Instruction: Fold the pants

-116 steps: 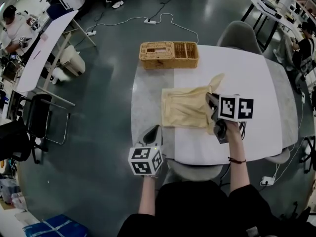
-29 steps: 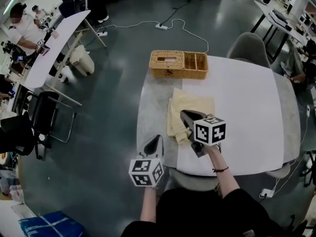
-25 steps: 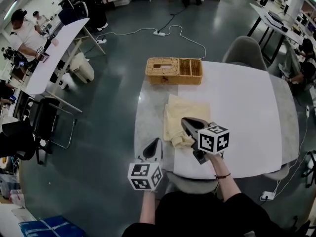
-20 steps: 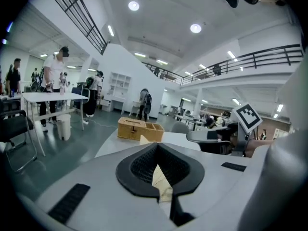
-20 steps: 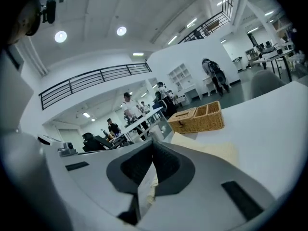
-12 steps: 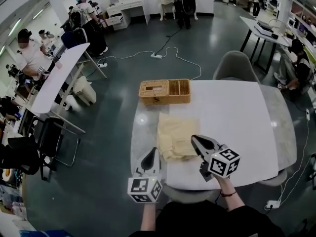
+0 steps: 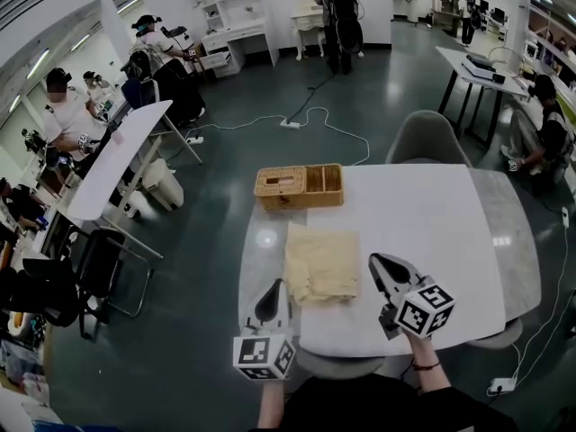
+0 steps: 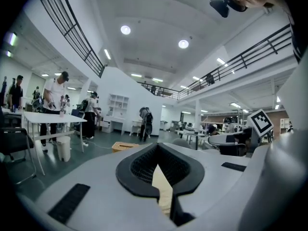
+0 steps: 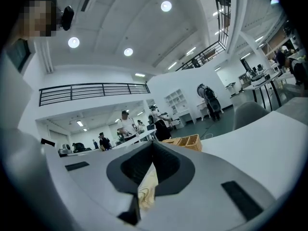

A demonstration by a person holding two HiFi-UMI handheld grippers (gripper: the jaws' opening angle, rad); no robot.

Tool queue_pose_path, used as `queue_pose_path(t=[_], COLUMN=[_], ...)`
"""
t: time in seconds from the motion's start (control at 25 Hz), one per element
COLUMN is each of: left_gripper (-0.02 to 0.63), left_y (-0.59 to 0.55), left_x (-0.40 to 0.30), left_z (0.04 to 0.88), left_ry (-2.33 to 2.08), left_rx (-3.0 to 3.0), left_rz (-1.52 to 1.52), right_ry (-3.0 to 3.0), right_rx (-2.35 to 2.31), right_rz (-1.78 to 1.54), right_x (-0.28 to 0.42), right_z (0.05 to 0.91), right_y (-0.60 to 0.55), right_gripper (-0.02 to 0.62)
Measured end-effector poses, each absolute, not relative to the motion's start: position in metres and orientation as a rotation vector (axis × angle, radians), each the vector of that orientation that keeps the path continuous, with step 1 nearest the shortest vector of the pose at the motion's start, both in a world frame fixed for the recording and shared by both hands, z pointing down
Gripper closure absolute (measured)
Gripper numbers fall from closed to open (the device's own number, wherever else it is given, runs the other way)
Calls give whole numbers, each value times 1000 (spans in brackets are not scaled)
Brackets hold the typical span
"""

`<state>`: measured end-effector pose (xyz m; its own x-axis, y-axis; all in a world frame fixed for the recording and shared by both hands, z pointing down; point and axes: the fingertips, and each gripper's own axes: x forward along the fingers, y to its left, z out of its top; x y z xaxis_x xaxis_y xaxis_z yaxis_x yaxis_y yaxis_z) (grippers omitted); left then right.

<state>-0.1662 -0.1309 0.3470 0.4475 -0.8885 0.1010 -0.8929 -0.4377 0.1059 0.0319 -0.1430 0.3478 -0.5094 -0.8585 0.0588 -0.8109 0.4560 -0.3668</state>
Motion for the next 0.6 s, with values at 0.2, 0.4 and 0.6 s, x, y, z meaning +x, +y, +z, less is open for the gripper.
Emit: queue_pose_path(t=[0.2,0.4,0.6], left_gripper=[598,598,598], left_y=[-129,-129,-129], left_x=[-166,-168,-171], left_z=[336,332,331], left_ry=[-1603,-1641,-1665], left_rx=[2558,2546,2539], left_rz=[17,16,29], right_ry=[2541,2542,2545], right_rx=[-1495,-1502,-1505], right_rz=[-489,-477,-472], right_x=[45,53,59], right_z=[336,334,332], right_y=[-140,-139,-141], right_gripper=[580,580,580])
